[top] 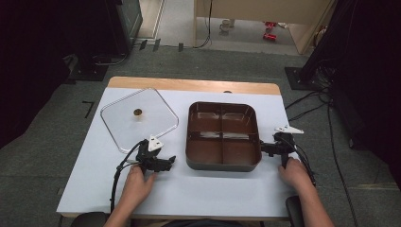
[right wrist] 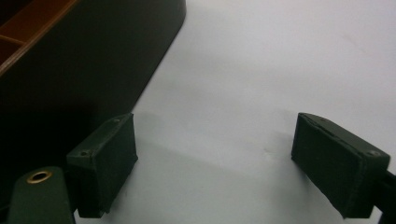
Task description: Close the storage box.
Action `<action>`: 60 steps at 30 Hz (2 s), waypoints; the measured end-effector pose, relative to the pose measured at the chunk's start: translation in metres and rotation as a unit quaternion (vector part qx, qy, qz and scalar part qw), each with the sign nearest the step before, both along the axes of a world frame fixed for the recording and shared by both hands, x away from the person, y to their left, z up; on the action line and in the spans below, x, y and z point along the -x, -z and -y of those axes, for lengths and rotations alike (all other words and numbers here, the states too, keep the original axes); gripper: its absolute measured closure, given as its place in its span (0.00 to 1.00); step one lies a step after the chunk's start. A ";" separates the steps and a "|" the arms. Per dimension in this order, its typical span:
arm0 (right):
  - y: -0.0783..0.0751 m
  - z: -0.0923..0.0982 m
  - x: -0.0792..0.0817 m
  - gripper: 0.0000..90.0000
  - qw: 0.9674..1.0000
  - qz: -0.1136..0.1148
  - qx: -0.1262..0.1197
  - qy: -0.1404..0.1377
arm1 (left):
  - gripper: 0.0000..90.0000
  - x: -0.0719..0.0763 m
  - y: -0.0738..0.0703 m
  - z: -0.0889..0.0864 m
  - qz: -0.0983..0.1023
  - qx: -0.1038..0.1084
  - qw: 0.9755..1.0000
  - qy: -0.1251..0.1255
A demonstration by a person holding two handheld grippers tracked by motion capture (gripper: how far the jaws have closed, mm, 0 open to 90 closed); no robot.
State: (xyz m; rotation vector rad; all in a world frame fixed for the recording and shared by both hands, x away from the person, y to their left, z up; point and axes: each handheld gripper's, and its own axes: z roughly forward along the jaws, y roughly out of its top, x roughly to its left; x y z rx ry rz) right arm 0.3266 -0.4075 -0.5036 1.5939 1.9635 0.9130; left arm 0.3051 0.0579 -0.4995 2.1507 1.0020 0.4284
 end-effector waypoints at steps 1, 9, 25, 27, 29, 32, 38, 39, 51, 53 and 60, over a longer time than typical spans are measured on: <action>0.000 0.000 0.000 0.15 1.000 0.000 0.000 0.000 | 0.14 0.000 0.000 0.000 0.000 0.000 1.000 0.000; 0.000 0.000 0.000 0.15 1.000 0.000 0.001 0.000 | 0.14 0.000 0.000 0.000 0.001 -0.001 1.000 0.000; 0.000 0.000 0.000 0.16 1.000 0.000 0.001 0.001 | 0.14 0.000 0.000 0.000 0.001 0.000 1.000 -0.001; 0.000 0.000 0.000 0.16 1.000 0.000 0.001 0.001 | 0.14 0.000 0.000 0.000 0.001 -0.001 1.000 -0.001; 0.000 0.000 0.000 0.16 1.000 0.000 0.002 0.001 | 0.14 0.000 0.000 0.000 0.001 -0.001 1.000 -0.001; 0.000 -0.001 0.000 0.16 1.000 0.000 0.003 0.001 | 0.14 0.000 0.000 0.000 0.001 0.000 1.000 -0.001; 0.000 -0.001 0.000 0.16 1.000 0.000 0.003 0.001 | 0.14 0.000 0.000 0.000 0.001 -0.001 1.000 -0.001; 0.000 -0.001 0.000 0.16 1.000 0.000 0.003 0.001 | 0.14 0.000 0.000 0.000 0.001 -0.001 1.000 -0.001; 0.000 -0.001 0.000 0.16 1.000 0.000 0.004 0.001 | 0.17 -0.005 -0.008 0.005 -0.029 -0.024 0.999 -0.001; 0.000 -0.001 0.000 0.16 1.000 0.000 0.004 0.001 | 0.18 -0.006 -0.009 0.004 -0.034 -0.027 0.999 0.002; 0.000 -0.001 0.000 0.16 1.000 0.000 0.004 0.001 | 0.28 -0.006 -0.014 0.003 -0.047 -0.039 0.998 0.015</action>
